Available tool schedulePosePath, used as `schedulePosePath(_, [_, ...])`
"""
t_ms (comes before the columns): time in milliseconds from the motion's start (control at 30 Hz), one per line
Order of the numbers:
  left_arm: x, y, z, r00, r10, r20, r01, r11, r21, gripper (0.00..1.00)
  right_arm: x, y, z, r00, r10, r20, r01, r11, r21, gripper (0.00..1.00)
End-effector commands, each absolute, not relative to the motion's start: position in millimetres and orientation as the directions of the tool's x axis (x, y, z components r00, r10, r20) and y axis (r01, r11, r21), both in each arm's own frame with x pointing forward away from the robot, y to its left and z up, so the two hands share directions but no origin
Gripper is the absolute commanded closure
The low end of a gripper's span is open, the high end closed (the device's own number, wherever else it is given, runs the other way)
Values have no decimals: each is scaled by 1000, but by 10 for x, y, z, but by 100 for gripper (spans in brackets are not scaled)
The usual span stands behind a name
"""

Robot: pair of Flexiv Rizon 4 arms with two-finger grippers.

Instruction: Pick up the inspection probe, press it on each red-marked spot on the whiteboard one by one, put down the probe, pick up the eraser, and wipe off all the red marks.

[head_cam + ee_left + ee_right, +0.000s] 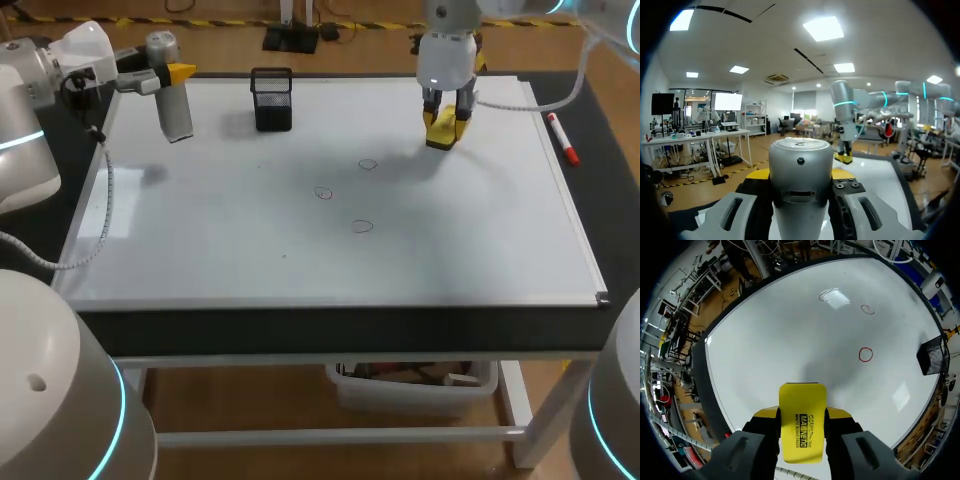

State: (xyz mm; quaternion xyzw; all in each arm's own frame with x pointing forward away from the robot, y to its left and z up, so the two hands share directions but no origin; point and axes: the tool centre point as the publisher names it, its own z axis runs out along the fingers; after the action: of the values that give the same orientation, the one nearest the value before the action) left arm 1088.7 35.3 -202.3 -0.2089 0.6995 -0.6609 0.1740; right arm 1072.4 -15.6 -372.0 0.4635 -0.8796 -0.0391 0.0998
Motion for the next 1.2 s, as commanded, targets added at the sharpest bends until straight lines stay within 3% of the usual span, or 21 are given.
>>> schedulePosePath(33, [10893,348,-2027,-852,-523,31,-59,37,-998,100,10638,-193,-3671,-553,-823,127,-833,551,-59,100])
schedulePosePath(1200, [10878,273,-1950,-867,-498,15,-47,51,-998,100,10664,-171,-3681,-562,-820,106,-826,563,-31,100])
